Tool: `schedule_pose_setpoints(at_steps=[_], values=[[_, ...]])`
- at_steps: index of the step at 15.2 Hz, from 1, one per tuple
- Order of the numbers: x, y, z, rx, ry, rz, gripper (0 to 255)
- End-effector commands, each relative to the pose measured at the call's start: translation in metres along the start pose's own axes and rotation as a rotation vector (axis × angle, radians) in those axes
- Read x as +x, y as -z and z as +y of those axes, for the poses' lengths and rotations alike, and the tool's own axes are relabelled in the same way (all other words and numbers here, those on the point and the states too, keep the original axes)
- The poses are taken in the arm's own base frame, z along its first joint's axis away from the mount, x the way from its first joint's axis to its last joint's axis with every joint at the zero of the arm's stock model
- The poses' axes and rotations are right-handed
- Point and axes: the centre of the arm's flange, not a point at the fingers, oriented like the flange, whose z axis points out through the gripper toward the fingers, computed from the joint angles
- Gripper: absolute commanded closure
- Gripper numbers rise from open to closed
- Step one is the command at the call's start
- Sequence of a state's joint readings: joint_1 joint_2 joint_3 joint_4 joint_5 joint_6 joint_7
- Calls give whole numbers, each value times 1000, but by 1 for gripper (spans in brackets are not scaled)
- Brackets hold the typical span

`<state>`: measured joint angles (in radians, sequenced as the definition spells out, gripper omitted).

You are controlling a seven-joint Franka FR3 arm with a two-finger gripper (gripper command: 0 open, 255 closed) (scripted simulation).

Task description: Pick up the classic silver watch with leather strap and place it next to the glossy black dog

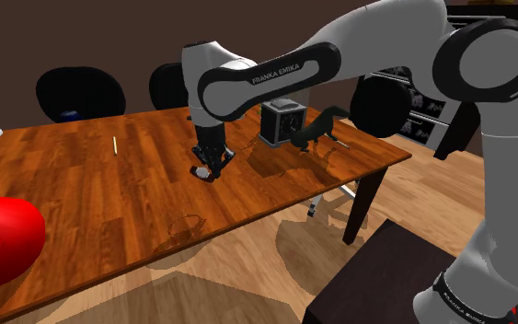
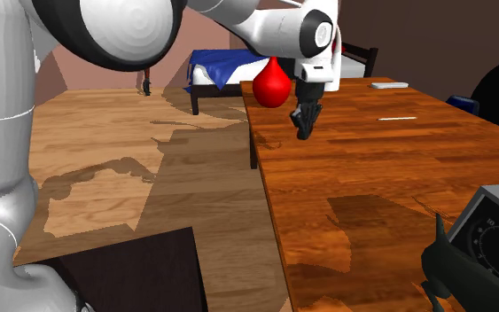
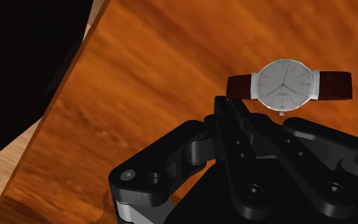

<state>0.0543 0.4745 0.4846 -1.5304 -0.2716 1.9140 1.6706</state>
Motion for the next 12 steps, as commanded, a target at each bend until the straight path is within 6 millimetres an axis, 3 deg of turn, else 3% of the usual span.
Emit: schedule_pose_setpoints(at_steps=[1, 12], values=[[0, 10, 1, -1, 0, 0, 255], [2, 68, 3, -1, 0, 0, 255]])
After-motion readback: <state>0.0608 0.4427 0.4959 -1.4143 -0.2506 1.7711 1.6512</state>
